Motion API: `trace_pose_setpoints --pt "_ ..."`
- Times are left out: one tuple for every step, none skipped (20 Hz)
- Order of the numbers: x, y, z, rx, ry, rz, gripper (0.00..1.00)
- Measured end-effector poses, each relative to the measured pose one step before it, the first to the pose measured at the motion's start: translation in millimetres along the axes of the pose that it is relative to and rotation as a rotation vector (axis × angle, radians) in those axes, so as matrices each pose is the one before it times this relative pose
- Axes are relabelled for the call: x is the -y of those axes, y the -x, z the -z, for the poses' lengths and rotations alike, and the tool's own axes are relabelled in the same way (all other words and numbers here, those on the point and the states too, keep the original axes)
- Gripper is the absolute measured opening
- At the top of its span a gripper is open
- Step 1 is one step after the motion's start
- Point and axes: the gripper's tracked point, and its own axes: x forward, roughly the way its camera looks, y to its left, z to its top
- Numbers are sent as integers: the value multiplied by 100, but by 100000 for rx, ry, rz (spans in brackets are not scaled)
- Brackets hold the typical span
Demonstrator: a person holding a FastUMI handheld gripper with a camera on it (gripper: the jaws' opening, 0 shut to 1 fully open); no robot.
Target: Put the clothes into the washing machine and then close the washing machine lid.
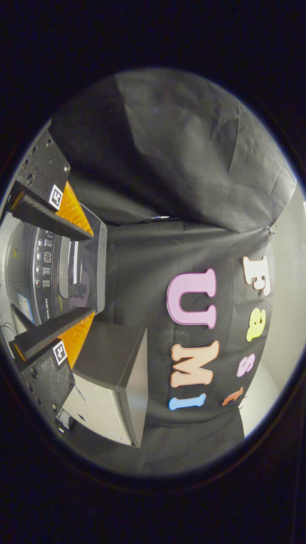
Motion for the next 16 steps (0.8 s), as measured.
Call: trace_pose_setpoints --pt "593 801 -404 1221 1326 710 96" --pt "406 773 -426 1377 283 643 97" --pt "209 745 -138 463 -235 243 97" --pt "133 892 111 92 -1695 -493 97" --pt "-15 881 -468 1752 -1205 -883 97" --pt "346 829 -143 700 -1323 111 97" --pt "918 800 -35 814 -688 1220 97" --pt "1031 628 90 -226 -1046 1523 97" --pt "792 515 -63 780 -280 1041 97" --pt "866 463 45 295 613 1430 97" --pt "1022 372 -236 1375 1745 1524 97" --pt "929 223 76 -111 1211 1221 97" --pt "680 263 348 35 622 528 97" --pt "471 311 125 -221 -398 51 97" --pt "530 340 99 153 -341 64 97" --pt "463 413 167 -699 -500 187 97"
